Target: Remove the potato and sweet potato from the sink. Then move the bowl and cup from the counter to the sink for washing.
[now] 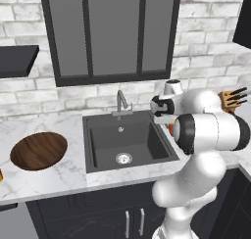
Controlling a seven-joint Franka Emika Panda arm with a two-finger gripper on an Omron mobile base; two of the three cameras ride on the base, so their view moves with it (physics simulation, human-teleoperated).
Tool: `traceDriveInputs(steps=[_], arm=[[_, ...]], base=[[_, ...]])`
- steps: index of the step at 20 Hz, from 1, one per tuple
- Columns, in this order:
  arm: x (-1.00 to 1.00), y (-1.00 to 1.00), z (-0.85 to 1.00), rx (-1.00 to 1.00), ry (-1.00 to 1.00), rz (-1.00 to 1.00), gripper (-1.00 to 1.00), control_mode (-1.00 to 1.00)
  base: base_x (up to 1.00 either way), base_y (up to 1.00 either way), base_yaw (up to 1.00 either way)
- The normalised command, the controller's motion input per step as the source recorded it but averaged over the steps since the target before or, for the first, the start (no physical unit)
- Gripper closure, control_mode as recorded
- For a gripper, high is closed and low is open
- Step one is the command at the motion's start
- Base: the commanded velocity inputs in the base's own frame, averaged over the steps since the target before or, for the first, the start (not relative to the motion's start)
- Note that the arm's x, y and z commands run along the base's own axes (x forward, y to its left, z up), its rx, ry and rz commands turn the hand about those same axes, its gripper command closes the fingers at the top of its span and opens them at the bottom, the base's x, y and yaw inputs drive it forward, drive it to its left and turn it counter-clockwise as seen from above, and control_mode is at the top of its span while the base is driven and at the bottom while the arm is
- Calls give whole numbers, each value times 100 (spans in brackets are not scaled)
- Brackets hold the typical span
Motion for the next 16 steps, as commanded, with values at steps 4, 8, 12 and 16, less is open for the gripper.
traceDriveInputs(steps=[4,8,12,16], arm=[[25,-36,0,3,11,0,100,-100],[21,-38,0,6,4,1,100,-100],[19,-37,-1,7,1,3,100,-100],[23,-27,-8,7,2,3,100,-100]], base=[[0,0,0],[0,0,0],[0,0,0],[0,0,0]])
